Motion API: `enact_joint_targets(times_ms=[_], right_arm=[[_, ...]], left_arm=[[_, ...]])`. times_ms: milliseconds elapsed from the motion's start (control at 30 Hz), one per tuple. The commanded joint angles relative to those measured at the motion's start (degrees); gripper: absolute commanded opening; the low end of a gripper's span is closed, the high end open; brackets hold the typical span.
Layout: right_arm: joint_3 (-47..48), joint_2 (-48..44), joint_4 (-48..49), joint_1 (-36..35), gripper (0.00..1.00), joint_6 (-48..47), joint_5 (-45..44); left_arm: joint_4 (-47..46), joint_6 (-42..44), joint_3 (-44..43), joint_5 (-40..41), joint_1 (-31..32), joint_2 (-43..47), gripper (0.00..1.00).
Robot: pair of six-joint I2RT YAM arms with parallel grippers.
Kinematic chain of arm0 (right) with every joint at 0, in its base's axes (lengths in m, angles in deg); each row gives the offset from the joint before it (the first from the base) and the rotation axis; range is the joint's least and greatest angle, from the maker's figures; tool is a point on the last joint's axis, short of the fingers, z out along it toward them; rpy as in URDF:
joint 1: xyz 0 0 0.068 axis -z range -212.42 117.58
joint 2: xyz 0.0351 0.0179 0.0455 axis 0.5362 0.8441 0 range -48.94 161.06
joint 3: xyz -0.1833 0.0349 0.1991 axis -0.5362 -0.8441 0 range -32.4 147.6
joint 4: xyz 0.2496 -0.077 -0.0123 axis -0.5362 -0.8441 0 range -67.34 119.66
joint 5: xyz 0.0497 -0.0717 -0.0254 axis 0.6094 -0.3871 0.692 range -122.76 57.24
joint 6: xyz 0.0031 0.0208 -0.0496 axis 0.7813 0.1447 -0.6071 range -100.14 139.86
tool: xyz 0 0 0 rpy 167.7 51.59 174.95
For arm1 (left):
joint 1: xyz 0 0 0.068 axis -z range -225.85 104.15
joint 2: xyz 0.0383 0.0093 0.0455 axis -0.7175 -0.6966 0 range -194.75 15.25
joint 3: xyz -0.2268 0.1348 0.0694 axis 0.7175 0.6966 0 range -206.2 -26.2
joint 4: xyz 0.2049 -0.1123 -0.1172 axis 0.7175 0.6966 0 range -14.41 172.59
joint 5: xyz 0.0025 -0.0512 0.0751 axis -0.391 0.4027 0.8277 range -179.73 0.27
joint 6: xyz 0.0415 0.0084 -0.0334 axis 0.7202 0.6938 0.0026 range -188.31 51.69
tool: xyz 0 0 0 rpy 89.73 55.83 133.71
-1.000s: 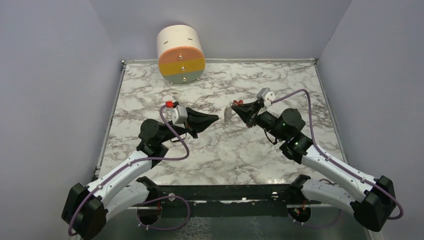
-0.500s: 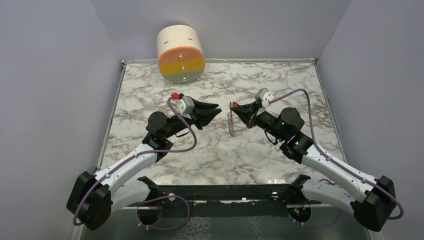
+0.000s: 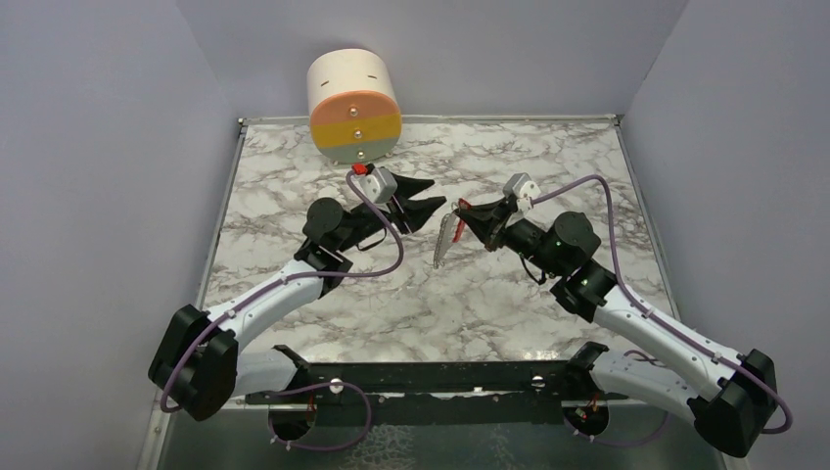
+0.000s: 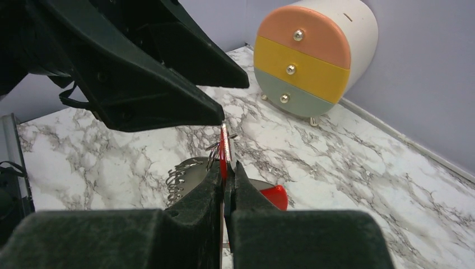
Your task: Remove the keys from the keyring
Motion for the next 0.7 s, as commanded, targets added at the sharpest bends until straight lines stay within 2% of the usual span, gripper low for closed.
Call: enact_joint_targets(times_ms=[0, 333, 667], right_arm=[[1.20, -0.90, 1.34, -0.01, 0.01, -0.47, 0.68], [1.21, -0.76, 1.18, -0.01, 0.01, -0.49, 0.46], [1.61, -1.14, 0.99, -0.01, 0.01, -0.35, 1.34]], left_arm=[[-2.43, -0.98, -1.68, -6.50, -0.22, -1.74, 0.47], [-7.09, -3.00, 1.27, -10.21, -0.15, 0.71, 0.55], [-8.64, -4.23, 0.99, -11.39, -0.16, -2.07, 0.57]])
